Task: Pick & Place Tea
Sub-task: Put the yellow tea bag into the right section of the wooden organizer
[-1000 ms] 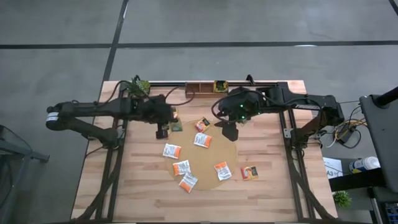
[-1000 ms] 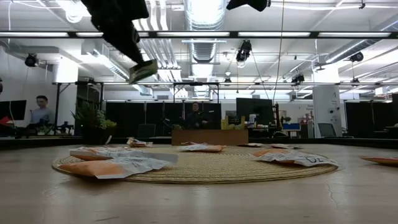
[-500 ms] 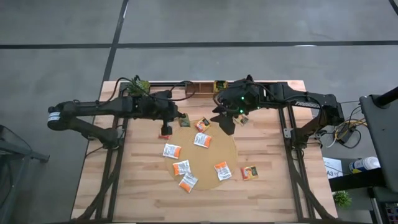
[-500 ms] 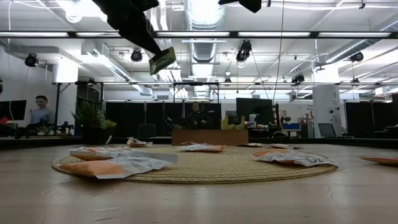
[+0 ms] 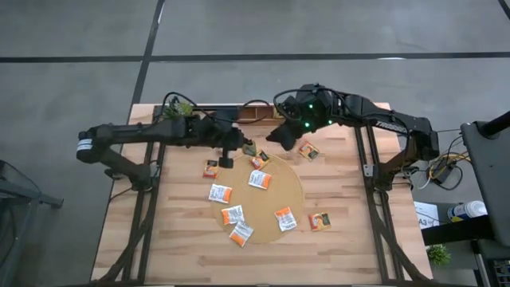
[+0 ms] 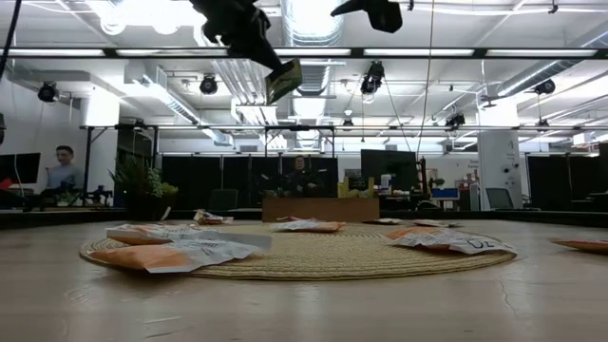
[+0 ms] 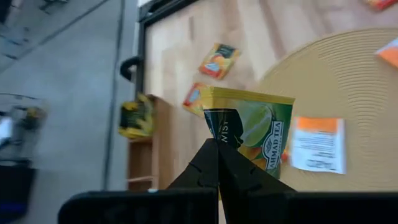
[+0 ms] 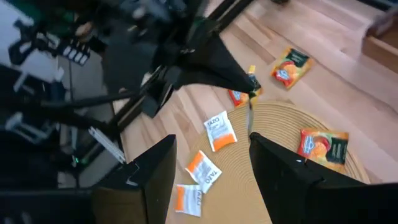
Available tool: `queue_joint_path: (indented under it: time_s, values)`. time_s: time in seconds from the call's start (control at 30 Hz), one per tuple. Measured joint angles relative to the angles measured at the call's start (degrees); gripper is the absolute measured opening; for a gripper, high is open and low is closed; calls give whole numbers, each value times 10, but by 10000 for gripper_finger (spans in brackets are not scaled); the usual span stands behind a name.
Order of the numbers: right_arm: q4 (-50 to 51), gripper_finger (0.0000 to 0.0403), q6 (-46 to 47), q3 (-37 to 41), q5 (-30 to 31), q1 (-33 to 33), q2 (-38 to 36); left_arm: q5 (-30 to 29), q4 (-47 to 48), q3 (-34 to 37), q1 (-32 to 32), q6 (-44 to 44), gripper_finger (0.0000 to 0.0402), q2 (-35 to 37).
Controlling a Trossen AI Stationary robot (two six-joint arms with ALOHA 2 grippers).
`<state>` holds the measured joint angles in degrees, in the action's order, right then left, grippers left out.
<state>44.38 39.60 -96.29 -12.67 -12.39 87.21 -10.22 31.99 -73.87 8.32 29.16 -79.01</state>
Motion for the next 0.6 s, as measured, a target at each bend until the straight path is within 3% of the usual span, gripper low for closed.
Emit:
queue_joint_path:
  time_s: [0.27,0.6]
  values:
    - [1,201,59,0,7,-29,9,-41,0,-49,0,57,0,-38]
    - [5,201,40,1,22,-32,50,-64,0,-99,2,86,0,-68]
